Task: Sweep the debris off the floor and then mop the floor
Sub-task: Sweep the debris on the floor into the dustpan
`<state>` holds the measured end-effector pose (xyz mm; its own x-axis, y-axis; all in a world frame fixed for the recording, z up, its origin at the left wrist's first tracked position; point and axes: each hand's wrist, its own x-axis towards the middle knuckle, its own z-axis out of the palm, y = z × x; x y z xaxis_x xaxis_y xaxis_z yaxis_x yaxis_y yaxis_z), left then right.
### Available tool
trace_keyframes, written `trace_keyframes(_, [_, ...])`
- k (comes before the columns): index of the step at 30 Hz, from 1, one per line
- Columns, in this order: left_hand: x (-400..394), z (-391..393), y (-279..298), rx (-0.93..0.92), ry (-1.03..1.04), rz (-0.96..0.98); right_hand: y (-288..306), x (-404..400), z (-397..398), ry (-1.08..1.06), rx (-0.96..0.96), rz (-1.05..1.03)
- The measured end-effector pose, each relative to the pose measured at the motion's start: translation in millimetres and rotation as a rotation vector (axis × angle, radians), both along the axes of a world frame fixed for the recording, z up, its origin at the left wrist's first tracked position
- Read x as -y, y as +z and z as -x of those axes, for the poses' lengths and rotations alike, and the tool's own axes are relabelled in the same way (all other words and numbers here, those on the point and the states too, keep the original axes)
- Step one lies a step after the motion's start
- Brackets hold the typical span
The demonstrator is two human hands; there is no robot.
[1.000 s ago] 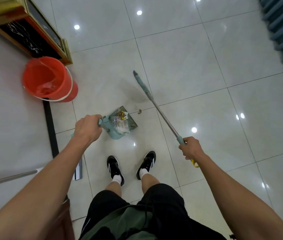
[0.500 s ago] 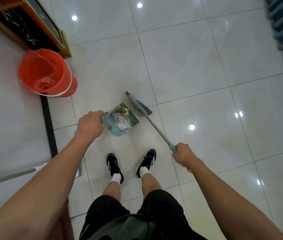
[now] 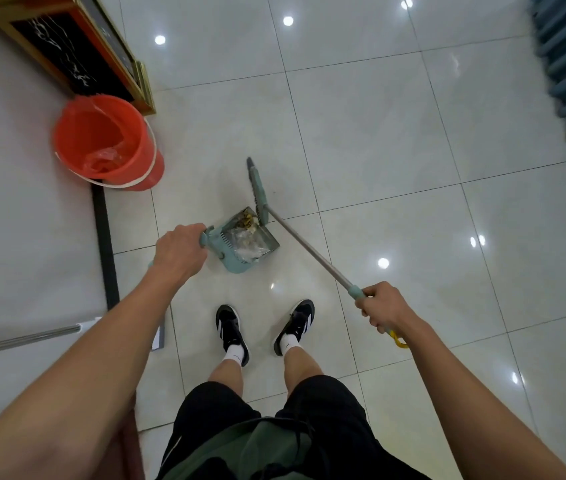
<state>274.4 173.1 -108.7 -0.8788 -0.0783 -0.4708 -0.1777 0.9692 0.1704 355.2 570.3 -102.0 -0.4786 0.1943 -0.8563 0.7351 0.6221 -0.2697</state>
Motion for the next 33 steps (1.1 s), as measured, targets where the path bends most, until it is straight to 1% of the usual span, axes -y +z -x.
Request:
trace_keyframes(5, [16, -5, 1, 0.002, 0.043, 0.004, -7, 8, 10, 0.101, -0.103, -0.071])
trace_keyframes(11, [25, -8, -6, 0.025, 0.089, 0.001, -35, 35, 34, 0.234, -0.168, -0.172])
trace_keyframes(14, [27, -5, -5, 0.019, 0.102, -0.001, -48, 52, 50, 0.336, -0.165, -0.246])
trace_keyframes(17, [30, -6, -2, 0.019, 0.101, -0.004, -56, 65, 64, 0.425, -0.138, -0.275])
trace_keyframes(20, [36, -7, -1, 0.009, 0.103, 0.003, -57, 76, 76, 0.515, -0.092, -0.237])
trace_keyframes(23, [45, -8, -3, 0.006, 0.117, 0.023, -52, 83, 80, 0.527, -0.041, -0.2])
trace_keyframes(25, [47, -8, -7, 0.009, 0.118, 0.024, -47, 86, 75, 0.491, -0.02, -0.164])
trace_keyframes(26, [46, -8, -8, 0.013, 0.116, 0.023, -44, 88, 70, 0.44, -0.012, -0.129])
trace_keyframes(31, [40, -6, -8, 0.025, 0.087, 0.023, -18, 88, 47, 0.061, 0.077, 0.095])
trace_keyframes(33, [39, -5, -6, 0.016, 0.08, 0.008, -6, 85, 44, -0.043, 0.109, 0.16])
